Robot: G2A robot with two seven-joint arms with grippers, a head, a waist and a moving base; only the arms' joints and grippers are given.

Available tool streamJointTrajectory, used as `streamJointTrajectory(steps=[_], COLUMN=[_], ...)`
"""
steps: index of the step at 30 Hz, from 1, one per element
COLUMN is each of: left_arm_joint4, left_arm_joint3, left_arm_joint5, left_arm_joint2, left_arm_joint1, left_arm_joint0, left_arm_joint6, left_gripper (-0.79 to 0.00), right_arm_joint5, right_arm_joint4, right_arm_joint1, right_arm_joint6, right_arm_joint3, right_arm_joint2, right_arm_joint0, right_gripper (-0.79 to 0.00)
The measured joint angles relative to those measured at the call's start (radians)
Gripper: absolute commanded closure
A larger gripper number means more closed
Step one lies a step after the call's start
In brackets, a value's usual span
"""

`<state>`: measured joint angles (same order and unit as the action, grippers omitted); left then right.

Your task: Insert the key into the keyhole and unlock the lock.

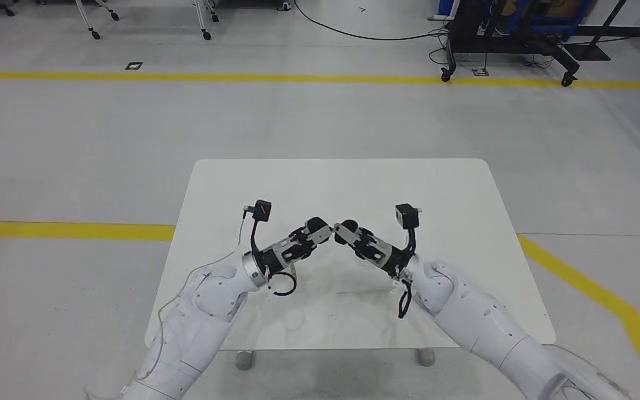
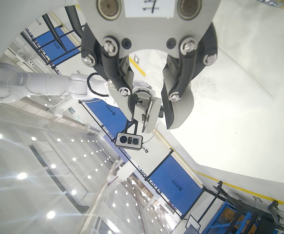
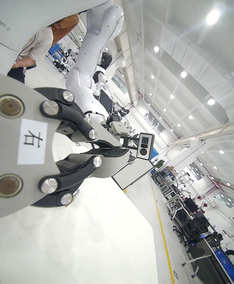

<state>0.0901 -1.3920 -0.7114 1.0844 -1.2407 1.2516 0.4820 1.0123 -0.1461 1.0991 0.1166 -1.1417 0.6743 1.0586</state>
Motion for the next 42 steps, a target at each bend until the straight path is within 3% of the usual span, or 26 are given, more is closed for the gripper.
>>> streamJointTrajectory(steps=[1, 3, 4, 15, 16, 17, 33, 36, 39, 41, 42], left_arm_joint4=[0.002, 0.009, 0.013, 0.087, 0.093, 0.104, 0.148, 0.13, 0.096, 0.068, 0.051], left_arm_joint3=[-0.001, -0.004, -0.004, -0.017, -0.018, -0.022, -0.088, -0.115, -0.138, -0.155, -0.16], left_arm_joint5=[0.0, 0.0, 0.0, 0.023, 0.026, 0.031, 0.096, 0.104, 0.113, 0.112, 0.108], left_arm_joint2=[-0.002, -0.006, -0.007, -0.001, 0.001, 0.005, 0.05, 0.076, 0.106, 0.125, 0.131], left_arm_joint1=[0.0, 0.0, 0.0, 0.004, 0.004, 0.005, 0.014, 0.024, 0.041, 0.052, 0.057], left_arm_joint0=[0.0, -0.001, -0.001, 0.007, 0.008, 0.009, 0.041, 0.058, 0.069, 0.071, 0.071], left_arm_joint6=[0.001, 0.0, 0.0, -0.036, -0.042, -0.049, -0.104, -0.048, 0.088, 0.193, 0.233], left_gripper=[-0.222, -0.043, 0.0, 0.0, 0.0, 0.0, 0.0, 0.0, 0.0, 0.0, 0.0], right_arm_joint5=[0.0, 0.0, 0.0, 0.0, 0.0, 0.0, -0.01, -0.027, 0.001, 0.001, 0.0], right_arm_joint4=[0.003, 0.011, 0.014, 0.026, 0.027, 0.031, 0.034, -0.052, -0.075, -0.027, 0.005], right_arm_joint1=[0.001, 0.004, 0.005, 0.012, 0.012, 0.013, 0.012, -0.003, -0.03, -0.054, -0.064], right_arm_joint6=[-0.004, -0.011, -0.014, -0.039, -0.042, -0.048, -0.072, -0.156, -0.306, -0.422, -0.463], right_arm_joint3=[0.003, 0.009, 0.011, 0.016, 0.014, 0.012, 0.009, 0.018, 0.005, -0.025, -0.037], right_arm_joint2=[-0.001, -0.004, -0.005, 0.003, 0.004, 0.005, 0.011, 0.036, 0.056, 0.069, 0.078], right_arm_joint0=[-0.002, -0.005, -0.006, -0.006, -0.005, -0.004, -0.004, -0.016, -0.024, -0.021, -0.018], right_gripper=[0.0, 0.0, 0.0, -0.018, -0.536, -0.785, -0.785, -0.785, -0.785, -0.394, -0.348])
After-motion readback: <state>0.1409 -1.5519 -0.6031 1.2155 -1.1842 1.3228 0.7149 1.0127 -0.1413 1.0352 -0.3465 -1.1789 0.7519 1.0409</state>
